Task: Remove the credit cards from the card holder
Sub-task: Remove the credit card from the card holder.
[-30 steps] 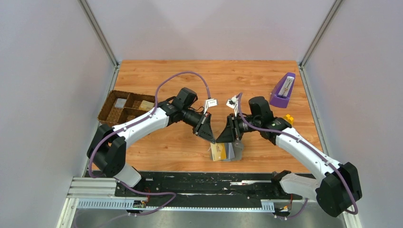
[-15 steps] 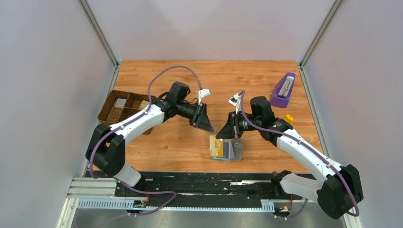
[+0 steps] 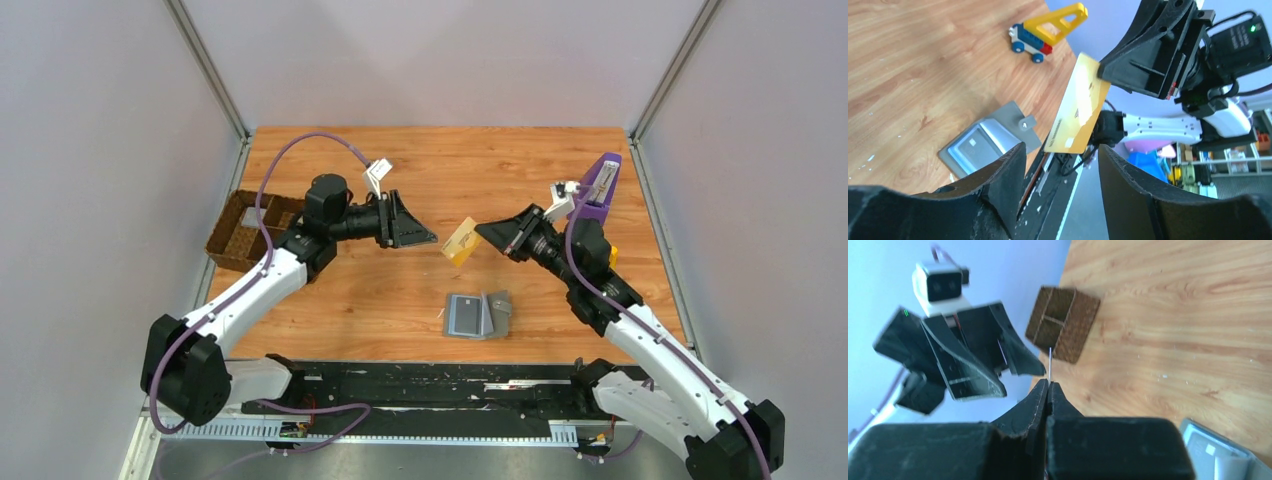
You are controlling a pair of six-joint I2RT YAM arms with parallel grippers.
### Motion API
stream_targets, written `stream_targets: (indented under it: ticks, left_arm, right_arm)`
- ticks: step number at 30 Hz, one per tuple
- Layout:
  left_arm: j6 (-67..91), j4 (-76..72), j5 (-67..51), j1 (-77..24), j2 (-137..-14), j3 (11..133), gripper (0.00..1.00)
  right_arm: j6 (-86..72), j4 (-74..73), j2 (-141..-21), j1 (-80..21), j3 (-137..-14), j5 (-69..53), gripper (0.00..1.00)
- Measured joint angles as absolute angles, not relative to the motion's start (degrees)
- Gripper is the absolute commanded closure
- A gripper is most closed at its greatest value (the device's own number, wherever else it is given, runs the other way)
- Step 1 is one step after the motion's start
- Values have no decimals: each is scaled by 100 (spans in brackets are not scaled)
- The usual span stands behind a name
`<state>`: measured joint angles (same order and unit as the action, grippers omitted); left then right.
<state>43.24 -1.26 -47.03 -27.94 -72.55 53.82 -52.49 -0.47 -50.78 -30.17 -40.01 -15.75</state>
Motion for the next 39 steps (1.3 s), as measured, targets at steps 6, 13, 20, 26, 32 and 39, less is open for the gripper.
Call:
stream_targets:
  ticks: [6, 13, 20, 26, 32, 39]
  left_arm:
    - [5513, -1520, -4180, -2799, -7032, 4654, 36]
    - [6508, -2906, -3828, -2928, -7356, 4329, 36]
    - [6864, -3627, -3693, -3358, -7964, 4477, 41]
    - [7179, -4066, -3658, -3454, -8294, 4510, 48]
    - [7454, -4569, -3656, -3516, -8525, 4595, 53]
    - [7662, -4934, -3677, -3579, -8648, 4646, 59]
  right_arm:
    - [-6029, 707, -4746, -3020, -3509, -480, 100]
    - [-6930, 1463, -4504, -3035, -2825, 379, 100]
    - [-7408, 1765, -4307, -3114, -2639, 875, 100]
    - [-7594, 1859, -4108, -3131, -2609, 1081, 100]
    - [-7795, 1929, -4123, -3133, -2519, 1081, 100]
    - [-7846, 1935, -4154, -3138, -2504, 1081, 100]
